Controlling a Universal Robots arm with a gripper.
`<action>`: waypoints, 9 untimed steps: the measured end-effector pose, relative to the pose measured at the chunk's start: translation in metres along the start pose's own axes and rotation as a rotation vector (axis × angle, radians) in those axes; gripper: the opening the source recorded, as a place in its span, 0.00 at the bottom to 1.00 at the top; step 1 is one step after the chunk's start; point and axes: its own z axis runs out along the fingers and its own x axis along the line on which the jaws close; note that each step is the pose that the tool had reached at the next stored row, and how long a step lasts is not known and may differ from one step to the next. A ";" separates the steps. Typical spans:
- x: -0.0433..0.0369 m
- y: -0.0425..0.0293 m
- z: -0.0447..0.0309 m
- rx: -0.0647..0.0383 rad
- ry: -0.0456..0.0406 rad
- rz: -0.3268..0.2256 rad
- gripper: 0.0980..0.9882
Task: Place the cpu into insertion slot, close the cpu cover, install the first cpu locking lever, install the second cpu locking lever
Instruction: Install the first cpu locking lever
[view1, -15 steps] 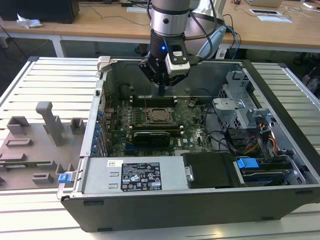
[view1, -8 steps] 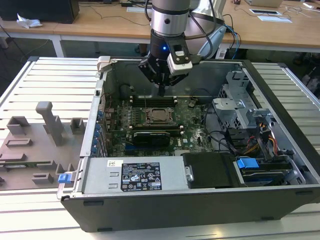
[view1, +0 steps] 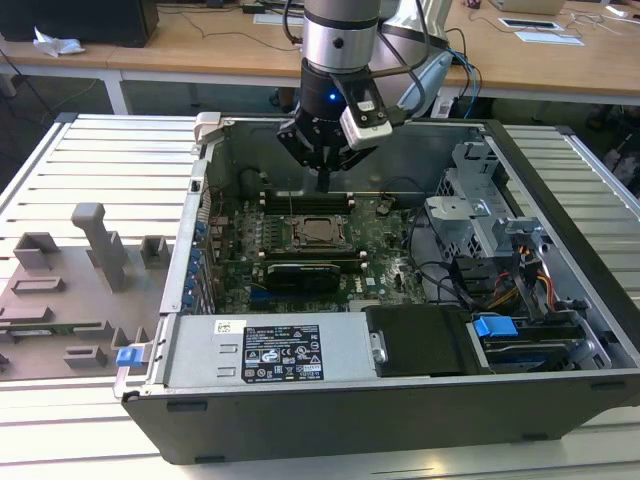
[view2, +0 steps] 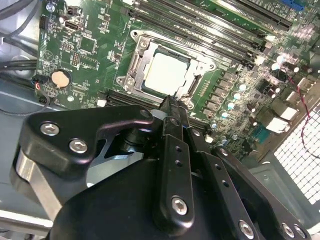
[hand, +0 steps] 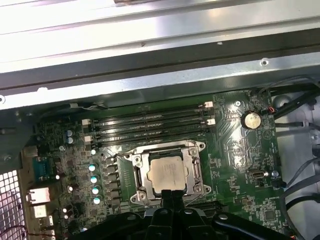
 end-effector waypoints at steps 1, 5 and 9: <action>0.0000 0.0000 0.0000 0.000 0.0001 -0.011 0.01; 0.0000 0.0000 0.0000 0.000 0.0003 -0.050 0.01; 0.0000 0.0000 0.0000 0.001 0.0006 -0.090 0.01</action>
